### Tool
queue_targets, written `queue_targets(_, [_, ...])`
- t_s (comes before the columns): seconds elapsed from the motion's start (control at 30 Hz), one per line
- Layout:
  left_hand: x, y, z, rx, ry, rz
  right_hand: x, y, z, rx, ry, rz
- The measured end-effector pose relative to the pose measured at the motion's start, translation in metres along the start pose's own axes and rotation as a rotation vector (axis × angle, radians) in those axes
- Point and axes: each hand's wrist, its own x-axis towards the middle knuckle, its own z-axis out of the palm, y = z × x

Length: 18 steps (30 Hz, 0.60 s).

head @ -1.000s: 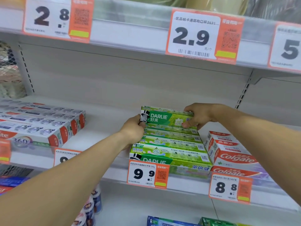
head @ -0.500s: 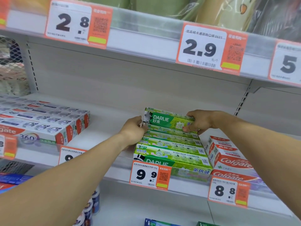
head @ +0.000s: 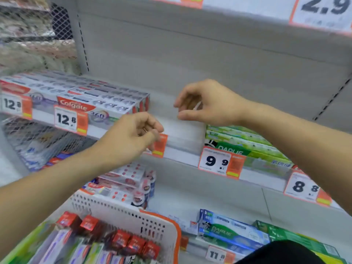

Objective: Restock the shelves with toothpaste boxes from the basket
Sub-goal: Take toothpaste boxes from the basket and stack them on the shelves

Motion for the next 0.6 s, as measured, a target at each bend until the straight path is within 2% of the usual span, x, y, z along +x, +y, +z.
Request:
queue_targets(0.1, [-0.045,-0.051,-0.018,0.136,-0.224,-0.203,0.004,-0.038,0.087,0.104,-0.3,-0.082])
queue_targets(0.17, [-0.075,-0.099,-0.025,0.247,-0.336,-0.337,0.004,-0.049,0.155,0.093,-0.528,-0.048])
queue_targets(0.23, [-0.106,-0.145,-0.03,0.374,-0.401,-0.452,-0.001,-0.05,0.222,0.101,-0.68,0.028])
queue_targets(0.3, [-0.135,-0.183,-0.035,0.501,-0.466,-0.55,-0.013,-0.047,0.281,0.153,-0.737,0.12])
queue_targets(0.4, [-0.178,-0.226,-0.04,0.626,-0.523,-0.693,-0.03,-0.038,0.348,0.288,-0.706,0.271])
queue_targets(0.47, [-0.201,-0.244,-0.04,0.665,-0.524,-0.797,-0.035,-0.031,0.38,0.299,-0.692,0.298])
queue_targets(0.53, [-0.22,-0.26,-0.038,0.663,-0.481,-0.912,-0.034,-0.029,0.4,0.291,-0.697,0.301])
queue_targets(0.6, [-0.233,-0.275,-0.033,0.62,-0.359,-0.976,-0.032,-0.027,0.413,0.281,-0.729,0.284])
